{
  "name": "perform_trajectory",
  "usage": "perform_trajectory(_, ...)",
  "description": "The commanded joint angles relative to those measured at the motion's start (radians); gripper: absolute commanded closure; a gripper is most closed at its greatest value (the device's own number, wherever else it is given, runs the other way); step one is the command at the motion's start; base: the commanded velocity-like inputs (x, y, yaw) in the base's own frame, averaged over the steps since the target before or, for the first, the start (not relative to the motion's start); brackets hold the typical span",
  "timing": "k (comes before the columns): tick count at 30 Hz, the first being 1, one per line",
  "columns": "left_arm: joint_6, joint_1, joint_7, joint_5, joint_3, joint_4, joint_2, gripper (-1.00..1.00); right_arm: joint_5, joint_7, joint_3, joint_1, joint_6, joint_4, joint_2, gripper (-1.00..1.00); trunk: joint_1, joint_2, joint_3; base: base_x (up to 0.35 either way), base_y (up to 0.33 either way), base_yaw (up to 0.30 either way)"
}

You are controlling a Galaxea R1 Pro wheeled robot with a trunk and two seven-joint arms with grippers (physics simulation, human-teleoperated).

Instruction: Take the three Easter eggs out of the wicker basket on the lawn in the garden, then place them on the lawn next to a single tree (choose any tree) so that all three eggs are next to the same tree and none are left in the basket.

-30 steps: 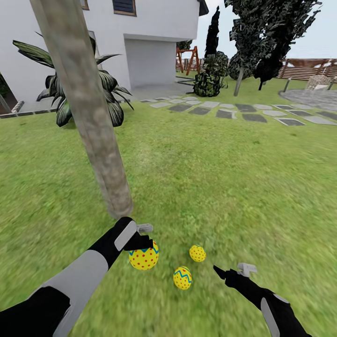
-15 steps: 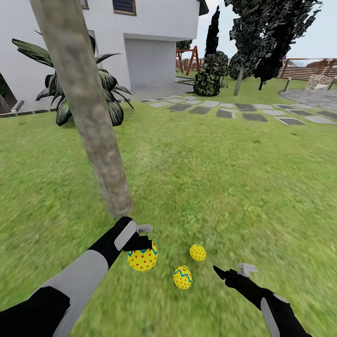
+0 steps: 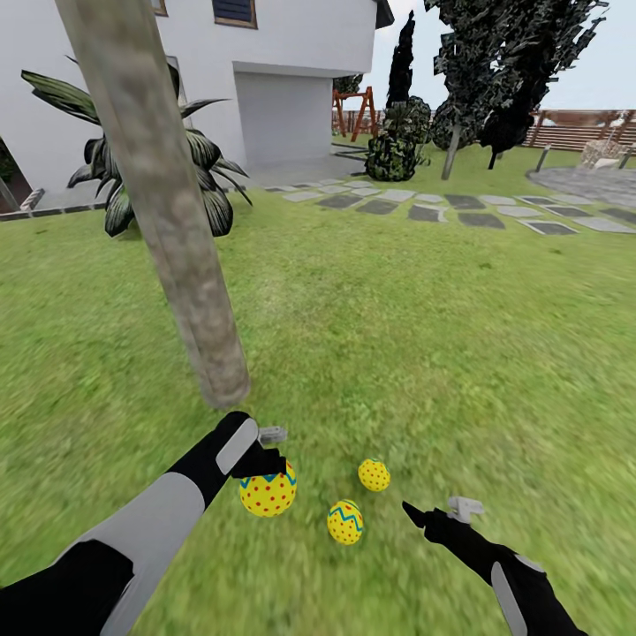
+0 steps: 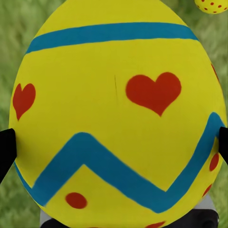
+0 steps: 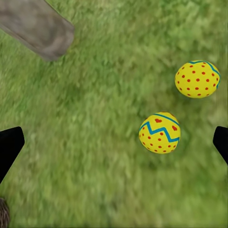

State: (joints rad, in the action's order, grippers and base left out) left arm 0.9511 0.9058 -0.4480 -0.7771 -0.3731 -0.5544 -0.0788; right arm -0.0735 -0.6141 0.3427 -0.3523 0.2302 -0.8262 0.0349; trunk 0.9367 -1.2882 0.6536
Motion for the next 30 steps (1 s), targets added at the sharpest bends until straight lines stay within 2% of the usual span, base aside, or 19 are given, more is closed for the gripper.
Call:
perform_trajectory(1,0.001,0.001,-0.008,-0.01,-0.004,-0.001,0.001,1.0,-0.008,-0.004,0.002,-0.001,0.009,-0.001,-0.001,-1.0,0.004,-0.008,0.004,0.0,0.0,0.0)
perform_trajectory(30,-0.005,0.001,-0.014,-0.001,-0.01,-0.002,-0.002,1.0,-0.006,-0.004,0.002,-0.001,0.009,-0.001,-0.004,-1.0,0.115,-0.211,0.095,0.0,0.0,0.0)
